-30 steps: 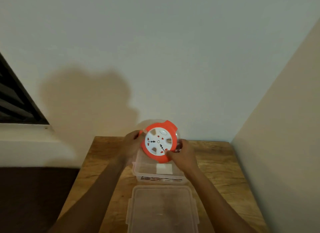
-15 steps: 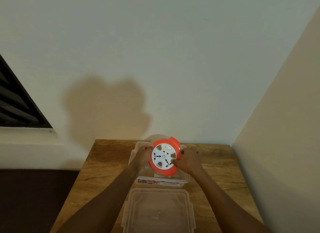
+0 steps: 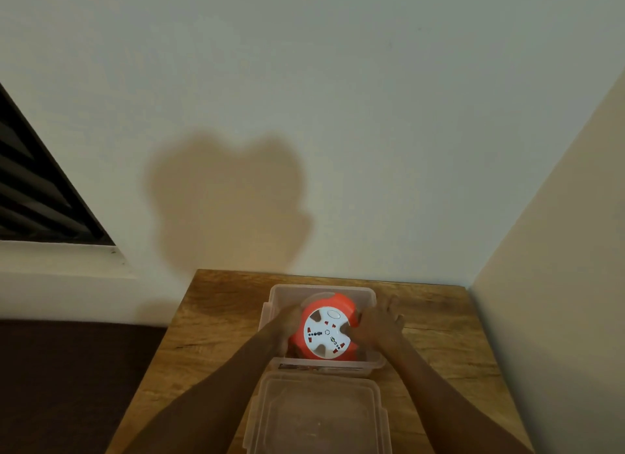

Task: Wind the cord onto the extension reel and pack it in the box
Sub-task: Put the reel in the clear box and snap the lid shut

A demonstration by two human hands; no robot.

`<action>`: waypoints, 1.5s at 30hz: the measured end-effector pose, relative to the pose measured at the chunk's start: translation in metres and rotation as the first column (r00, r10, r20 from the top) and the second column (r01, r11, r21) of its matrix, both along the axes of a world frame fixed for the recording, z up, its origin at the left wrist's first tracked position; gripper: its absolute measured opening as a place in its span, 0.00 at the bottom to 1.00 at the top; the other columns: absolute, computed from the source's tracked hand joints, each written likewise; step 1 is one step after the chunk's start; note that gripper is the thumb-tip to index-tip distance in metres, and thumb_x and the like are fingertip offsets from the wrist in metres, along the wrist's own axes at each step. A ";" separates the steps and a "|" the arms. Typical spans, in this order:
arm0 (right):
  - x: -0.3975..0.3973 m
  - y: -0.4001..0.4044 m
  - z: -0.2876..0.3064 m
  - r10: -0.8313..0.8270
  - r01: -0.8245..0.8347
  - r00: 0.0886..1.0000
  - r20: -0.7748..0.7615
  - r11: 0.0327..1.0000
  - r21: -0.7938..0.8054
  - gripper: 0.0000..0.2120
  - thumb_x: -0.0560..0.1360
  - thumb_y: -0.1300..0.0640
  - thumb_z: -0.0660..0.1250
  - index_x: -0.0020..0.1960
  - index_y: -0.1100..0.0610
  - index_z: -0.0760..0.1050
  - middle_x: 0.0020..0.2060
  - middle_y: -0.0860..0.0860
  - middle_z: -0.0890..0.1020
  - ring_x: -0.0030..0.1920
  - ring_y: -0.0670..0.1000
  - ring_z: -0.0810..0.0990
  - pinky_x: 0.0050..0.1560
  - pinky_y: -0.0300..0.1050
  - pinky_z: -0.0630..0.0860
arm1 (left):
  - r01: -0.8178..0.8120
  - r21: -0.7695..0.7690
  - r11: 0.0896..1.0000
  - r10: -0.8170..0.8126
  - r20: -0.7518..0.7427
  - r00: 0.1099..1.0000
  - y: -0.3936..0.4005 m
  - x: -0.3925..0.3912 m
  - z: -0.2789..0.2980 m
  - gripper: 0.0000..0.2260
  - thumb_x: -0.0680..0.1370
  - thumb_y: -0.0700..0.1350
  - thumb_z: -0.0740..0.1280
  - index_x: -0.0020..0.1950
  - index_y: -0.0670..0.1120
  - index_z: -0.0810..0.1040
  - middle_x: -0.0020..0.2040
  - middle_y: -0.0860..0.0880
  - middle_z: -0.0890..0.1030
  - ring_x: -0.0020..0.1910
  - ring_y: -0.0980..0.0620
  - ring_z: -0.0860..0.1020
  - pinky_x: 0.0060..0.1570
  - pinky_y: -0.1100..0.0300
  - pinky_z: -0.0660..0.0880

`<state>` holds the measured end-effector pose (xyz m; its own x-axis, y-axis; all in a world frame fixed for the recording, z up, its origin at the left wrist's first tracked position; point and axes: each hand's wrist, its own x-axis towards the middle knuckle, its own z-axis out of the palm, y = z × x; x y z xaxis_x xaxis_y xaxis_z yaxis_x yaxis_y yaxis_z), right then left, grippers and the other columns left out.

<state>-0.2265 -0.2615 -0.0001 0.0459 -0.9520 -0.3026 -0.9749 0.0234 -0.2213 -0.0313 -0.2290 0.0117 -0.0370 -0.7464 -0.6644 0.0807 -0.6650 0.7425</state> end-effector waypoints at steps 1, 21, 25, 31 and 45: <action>0.000 -0.002 -0.001 0.000 0.000 1.000 -0.014 1.000 -0.002 0.31 0.71 0.32 0.65 0.69 0.46 0.72 0.79 0.57 0.48 0.77 0.65 0.42 0.72 0.71 0.45 | 0.008 -0.014 1.000 -0.007 0.019 1.000 0.000 -0.001 -0.002 0.14 0.84 0.55 0.63 0.61 0.49 0.83 0.50 0.44 0.90 0.51 0.42 0.88 0.47 0.49 0.86; -0.069 0.154 -0.024 -0.493 0.407 0.682 0.540 0.870 0.280 0.02 0.75 0.55 0.69 0.45 0.52 0.81 0.45 0.50 0.84 0.46 0.49 0.81 0.51 0.48 0.77 | -0.053 -0.004 0.999 0.039 0.724 0.689 0.148 0.060 -0.031 0.11 0.81 0.45 0.68 0.64 0.50 0.79 0.62 0.47 0.82 0.58 0.50 0.80 0.55 0.55 0.75; -0.055 0.164 -0.016 -0.474 0.361 0.775 0.418 0.875 0.323 0.07 0.74 0.59 0.69 0.51 0.52 0.80 0.48 0.48 0.82 0.46 0.46 0.80 0.38 0.37 0.72 | 0.039 0.075 0.996 -0.080 0.681 0.728 0.166 0.043 -0.033 0.04 0.80 0.46 0.67 0.53 0.53 0.80 0.61 0.48 0.82 0.51 0.54 0.79 0.52 0.55 0.76; -0.068 0.172 0.020 -0.407 0.309 0.754 0.515 0.912 0.270 0.10 0.71 0.65 0.71 0.45 0.51 0.85 0.41 0.45 0.85 0.43 0.45 0.83 0.42 0.41 0.79 | 0.041 0.040 0.998 -0.057 0.668 0.742 0.175 0.048 0.004 0.06 0.81 0.41 0.67 0.52 0.47 0.84 0.51 0.49 0.85 0.49 0.52 0.82 0.53 0.55 0.80; -0.083 0.131 0.116 -0.175 0.358 0.181 0.968 0.928 0.101 0.12 0.73 0.65 0.72 0.52 0.52 0.84 0.43 0.53 0.85 0.46 0.51 0.84 0.51 0.50 0.79 | -0.254 -0.524 0.813 0.430 0.247 0.869 0.149 0.061 0.123 0.11 0.81 0.38 0.70 0.54 0.54 0.83 0.53 0.52 0.85 0.53 0.52 0.83 0.46 0.59 0.80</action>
<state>-0.3099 -0.1309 0.1157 -0.0552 -0.9911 -0.1212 0.0349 0.1194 -0.9922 0.0294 -0.0795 0.1343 0.4402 -0.8835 -0.1602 -0.0770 -0.2149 0.9736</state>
